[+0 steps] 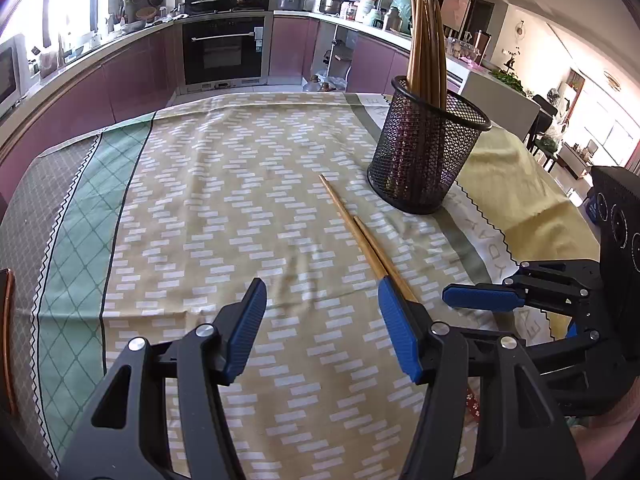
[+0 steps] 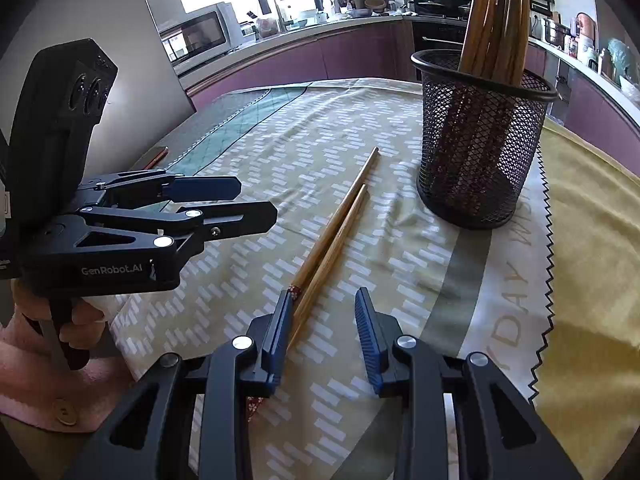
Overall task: Organize utensils
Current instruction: 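Grasp a chopstick with the left tool while the right tool grasps the last one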
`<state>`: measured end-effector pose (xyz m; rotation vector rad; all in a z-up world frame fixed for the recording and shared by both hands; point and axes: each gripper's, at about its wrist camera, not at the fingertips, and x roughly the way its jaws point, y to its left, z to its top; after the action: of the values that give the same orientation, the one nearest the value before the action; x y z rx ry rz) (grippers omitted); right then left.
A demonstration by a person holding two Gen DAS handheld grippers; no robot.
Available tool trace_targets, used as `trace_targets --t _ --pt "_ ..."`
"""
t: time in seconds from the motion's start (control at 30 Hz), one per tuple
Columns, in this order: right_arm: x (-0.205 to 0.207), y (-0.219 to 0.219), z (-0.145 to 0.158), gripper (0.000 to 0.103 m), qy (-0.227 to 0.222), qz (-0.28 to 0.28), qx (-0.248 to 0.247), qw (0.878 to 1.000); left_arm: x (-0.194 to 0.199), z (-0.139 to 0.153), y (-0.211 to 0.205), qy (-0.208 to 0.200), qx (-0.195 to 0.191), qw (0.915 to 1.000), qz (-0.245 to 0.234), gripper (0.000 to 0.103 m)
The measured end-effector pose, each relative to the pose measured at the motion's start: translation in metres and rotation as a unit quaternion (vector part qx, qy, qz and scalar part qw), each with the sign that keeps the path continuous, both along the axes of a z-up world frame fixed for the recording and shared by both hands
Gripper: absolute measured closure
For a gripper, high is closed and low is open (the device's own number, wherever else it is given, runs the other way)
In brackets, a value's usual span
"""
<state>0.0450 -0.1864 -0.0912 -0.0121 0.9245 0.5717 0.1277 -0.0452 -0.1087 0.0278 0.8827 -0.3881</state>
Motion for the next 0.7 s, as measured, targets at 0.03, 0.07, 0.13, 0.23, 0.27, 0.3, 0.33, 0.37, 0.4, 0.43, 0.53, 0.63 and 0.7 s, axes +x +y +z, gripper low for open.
trace_targets --t 0.03,0.07,0.13,0.23,0.27,0.3,0.33,0.37,0.4,0.43,0.53,0.63,0.7 --pt "0.0 0.0 0.0 0.072 0.0 0.0 -0.001 1.0 0.0 0.0 -0.001 0.001 0.0 1.0 -0.001 0.045" --pt "0.0 0.0 0.0 0.072 0.0 0.0 -0.002 1.0 0.0 0.0 -0.002 0.0 0.001 1.0 -0.002 0.045" --pt "-0.001 -0.001 0.0 0.073 0.0 -0.004 -0.005 1.0 0.001 0.0 -0.004 0.0 0.002 1.0 -0.004 0.045" --pt "0.0 -0.001 0.0 0.074 0.0 -0.006 -0.012 1.0 0.002 -0.001 -0.008 0.0 0.007 0.9999 -0.008 0.045" --pt "0.0 -0.001 0.0 0.074 0.0 -0.008 -0.016 1.0 0.003 -0.002 -0.01 0.001 0.008 0.9999 -0.01 0.045" --pt "0.0 -0.002 0.001 0.075 -0.001 -0.01 -0.019 1.0 0.004 -0.003 -0.012 0.002 0.01 0.9999 -0.011 0.045" --pt "0.0 -0.003 0.001 0.076 -0.001 -0.012 -0.021 1.0 0.005 -0.004 -0.014 0.002 0.012 0.9998 -0.013 0.045" --pt "0.001 -0.004 0.001 0.076 -0.001 -0.014 -0.023 1.0 0.006 -0.004 -0.016 0.003 0.014 0.9998 -0.016 0.045" --pt "0.001 -0.006 0.001 0.076 -0.001 -0.015 -0.025 1.0 0.007 -0.005 -0.019 0.003 0.016 0.9997 -0.018 0.045" --pt "0.002 -0.009 0.001 0.076 0.0 -0.017 -0.025 1.0 0.008 -0.006 -0.021 0.004 0.017 0.9996 -0.021 0.045" --pt "0.007 -0.016 0.001 0.076 0.005 -0.023 -0.023 0.999 0.01 -0.009 -0.029 0.008 0.022 0.9991 -0.034 0.045" --pt "0.01 -0.022 0.001 0.077 0.007 -0.027 -0.024 0.999 0.013 -0.011 -0.041 0.01 0.032 0.9983 -0.048 0.048" --pt "0.013 -0.022 0.0 0.079 0.008 -0.027 -0.025 0.999 0.016 -0.014 -0.048 0.016 0.039 0.9976 -0.054 0.052"
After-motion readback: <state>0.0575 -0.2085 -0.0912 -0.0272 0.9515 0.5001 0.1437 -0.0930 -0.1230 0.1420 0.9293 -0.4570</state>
